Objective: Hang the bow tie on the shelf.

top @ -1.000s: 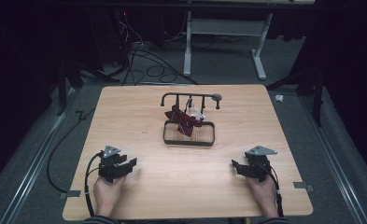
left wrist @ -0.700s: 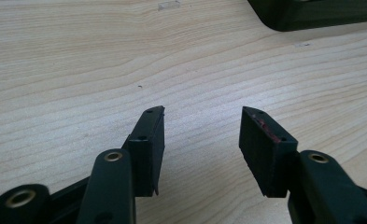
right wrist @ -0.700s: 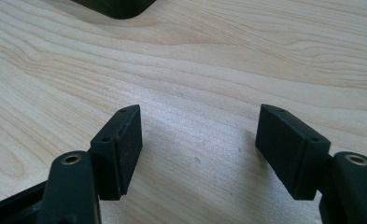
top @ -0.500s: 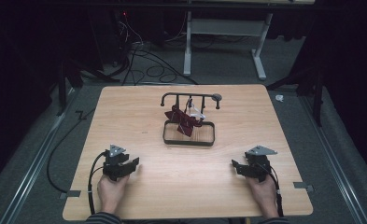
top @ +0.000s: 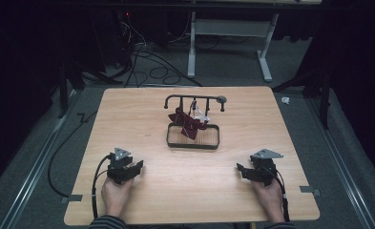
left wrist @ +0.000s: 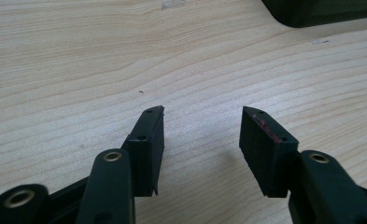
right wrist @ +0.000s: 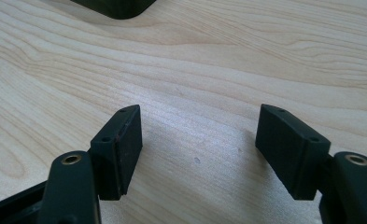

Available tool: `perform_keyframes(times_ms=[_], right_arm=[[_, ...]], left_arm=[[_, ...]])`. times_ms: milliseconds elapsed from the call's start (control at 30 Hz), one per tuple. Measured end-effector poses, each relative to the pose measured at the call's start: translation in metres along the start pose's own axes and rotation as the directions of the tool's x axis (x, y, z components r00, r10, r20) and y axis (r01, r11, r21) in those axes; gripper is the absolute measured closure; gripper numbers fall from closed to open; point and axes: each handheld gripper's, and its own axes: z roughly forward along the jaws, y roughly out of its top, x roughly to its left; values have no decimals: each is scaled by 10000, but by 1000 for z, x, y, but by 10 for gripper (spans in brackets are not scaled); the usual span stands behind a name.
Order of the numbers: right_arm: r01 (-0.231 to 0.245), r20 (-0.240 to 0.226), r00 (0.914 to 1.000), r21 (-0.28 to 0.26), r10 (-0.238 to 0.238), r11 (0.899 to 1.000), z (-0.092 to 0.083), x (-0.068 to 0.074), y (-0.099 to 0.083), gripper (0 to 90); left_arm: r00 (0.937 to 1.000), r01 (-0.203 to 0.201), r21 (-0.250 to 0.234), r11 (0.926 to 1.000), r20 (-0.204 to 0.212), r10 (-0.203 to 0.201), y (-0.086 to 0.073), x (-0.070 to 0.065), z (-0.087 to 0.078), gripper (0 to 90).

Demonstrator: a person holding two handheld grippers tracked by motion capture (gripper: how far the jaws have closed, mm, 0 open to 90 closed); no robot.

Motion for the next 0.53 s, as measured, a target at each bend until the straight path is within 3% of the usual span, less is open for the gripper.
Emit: perform_keyframes(times_ms=[100, 267, 300, 367, 533], right_arm=[[1, -9, 10000, -3, -1, 10000, 0, 0, 0, 329], [9, -5, 10000, -14, -9, 10000, 0, 0, 0, 329], [12, -4, 10000, -15, -12, 10000, 0, 0, 0, 329], [12, 0, 10000, -9, -12, 10000, 0, 0, 0, 329], [40, 23, 10000, -7, -40, 10000, 0, 0, 0, 329]], left_arm=[[9997, -193, 136, 9997, -126, 195, -1, -2, 3, 499], [9994, -305, -29, 9995, -190, 305, -1, -5, 6, 475], [9982, -528, -151, 9985, -299, 523, -2, -6, 8, 461], [9979, -545, -401, 9977, -375, 530, -4, -7, 9, 442], [9980, -448, -370, 9983, -472, 430, -5, -9, 9, 394]])
